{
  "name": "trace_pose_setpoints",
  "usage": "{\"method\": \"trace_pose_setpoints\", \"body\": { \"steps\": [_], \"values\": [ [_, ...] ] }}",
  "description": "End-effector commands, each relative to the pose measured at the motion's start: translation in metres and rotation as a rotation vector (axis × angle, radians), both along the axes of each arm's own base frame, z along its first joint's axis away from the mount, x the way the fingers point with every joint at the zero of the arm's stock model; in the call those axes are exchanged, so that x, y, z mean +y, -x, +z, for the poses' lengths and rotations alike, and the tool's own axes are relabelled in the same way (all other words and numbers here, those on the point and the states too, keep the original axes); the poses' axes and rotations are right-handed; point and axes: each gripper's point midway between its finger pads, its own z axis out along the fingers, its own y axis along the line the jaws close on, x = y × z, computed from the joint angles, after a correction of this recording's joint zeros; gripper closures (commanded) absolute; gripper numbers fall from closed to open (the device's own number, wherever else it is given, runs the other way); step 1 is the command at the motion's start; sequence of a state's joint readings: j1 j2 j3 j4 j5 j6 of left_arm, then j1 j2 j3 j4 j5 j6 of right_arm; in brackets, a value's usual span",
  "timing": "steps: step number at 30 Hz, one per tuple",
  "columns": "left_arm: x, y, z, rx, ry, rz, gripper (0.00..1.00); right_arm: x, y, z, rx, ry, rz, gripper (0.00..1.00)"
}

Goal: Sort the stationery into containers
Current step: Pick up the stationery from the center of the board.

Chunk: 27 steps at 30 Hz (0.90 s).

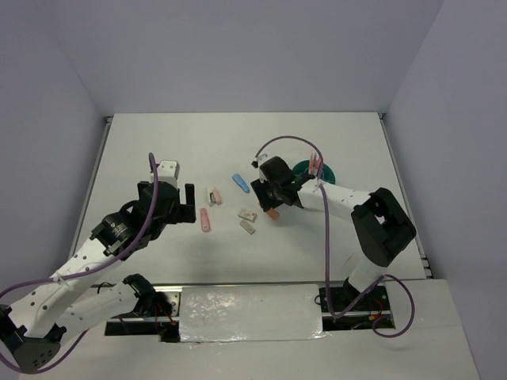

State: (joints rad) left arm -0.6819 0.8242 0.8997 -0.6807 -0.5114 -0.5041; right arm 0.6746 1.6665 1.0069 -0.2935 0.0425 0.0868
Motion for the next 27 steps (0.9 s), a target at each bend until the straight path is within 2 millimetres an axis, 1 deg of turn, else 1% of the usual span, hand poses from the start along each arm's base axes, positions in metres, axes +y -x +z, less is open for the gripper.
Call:
{"method": "trace_pose_setpoints", "body": {
  "steps": [1, 2, 4, 5, 7, 8, 9, 12, 13, 15, 17, 18, 19, 20, 22, 26, 27],
  "values": [
    [-0.003, -0.005, 0.017, -0.043, 0.04, 0.004, 0.01, 0.016, -0.033, 0.034, -0.11, -0.047, -0.061, 0.43],
    [-0.003, -0.005, 0.018, -0.044, 0.041, 0.004, 0.01, 0.021, -0.043, 0.037, -0.121, -0.056, -0.079, 0.42],
    [-0.003, -0.005, 0.018, -0.045, 0.04, 0.005, 0.01, 0.022, -0.052, 0.035, -0.119, -0.037, -0.106, 0.42],
    [-0.003, -0.005, 0.017, -0.041, 0.037, 0.005, 0.01, 0.028, -0.061, 0.032, -0.115, -0.03, -0.115, 0.42],
    [-0.002, -0.005, 0.017, -0.04, 0.035, 0.008, 0.01, 0.025, -0.067, 0.025, -0.09, 0.002, -0.138, 0.42],
    [-0.002, -0.005, 0.017, -0.042, 0.035, 0.008, 0.01, 0.029, -0.074, 0.023, -0.087, 0.011, -0.149, 0.42],
    [-0.002, -0.005, 0.017, -0.042, 0.035, 0.009, 0.01, 0.028, -0.076, 0.02, -0.08, 0.021, -0.157, 0.43],
    [-0.002, -0.005, 0.018, -0.045, 0.037, 0.007, 0.01, 0.028, -0.078, 0.011, -0.051, 0.029, -0.171, 0.45],
    [-0.003, -0.005, 0.017, -0.042, 0.035, 0.005, 0.01, 0.027, -0.078, 0.006, -0.035, 0.034, -0.178, 0.46],
    [-0.003, -0.005, 0.016, -0.04, 0.035, 0.004, 0.01, 0.025, -0.077, 0.0, -0.023, 0.044, -0.184, 0.46],
    [-0.004, -0.005, 0.016, -0.038, 0.035, 0.0, 0.01, 0.026, -0.073, -0.013, 0.007, 0.052, -0.174, 0.47],
    [-0.004, -0.005, 0.016, -0.038, 0.035, 0.0, 0.01, 0.026, -0.073, -0.013, 0.009, 0.05, -0.17, 0.48],
    [-0.004, -0.005, 0.016, -0.038, 0.035, 0.0, 0.01, 0.026, -0.07, -0.02, 0.023, 0.057, -0.165, 0.49],
    [-0.004, -0.005, 0.016, -0.039, 0.036, 0.0, 0.01, 0.026, -0.07, -0.023, 0.029, 0.06, -0.167, 0.49],
    [-0.004, -0.005, 0.016, -0.038, 0.034, -0.003, 0.01, 0.025, -0.067, -0.03, 0.044, 0.063, -0.164, 0.54],
    [-0.004, -0.005, 0.015, -0.037, 0.032, -0.005, 0.01, 0.028, -0.068, -0.027, 0.035, 0.043, -0.167, 0.69],
    [-0.005, -0.005, 0.015, -0.034, 0.03, -0.007, 0.01, 0.028, -0.07, -0.024, 0.023, 0.041, -0.178, 0.75]
  ]
}}
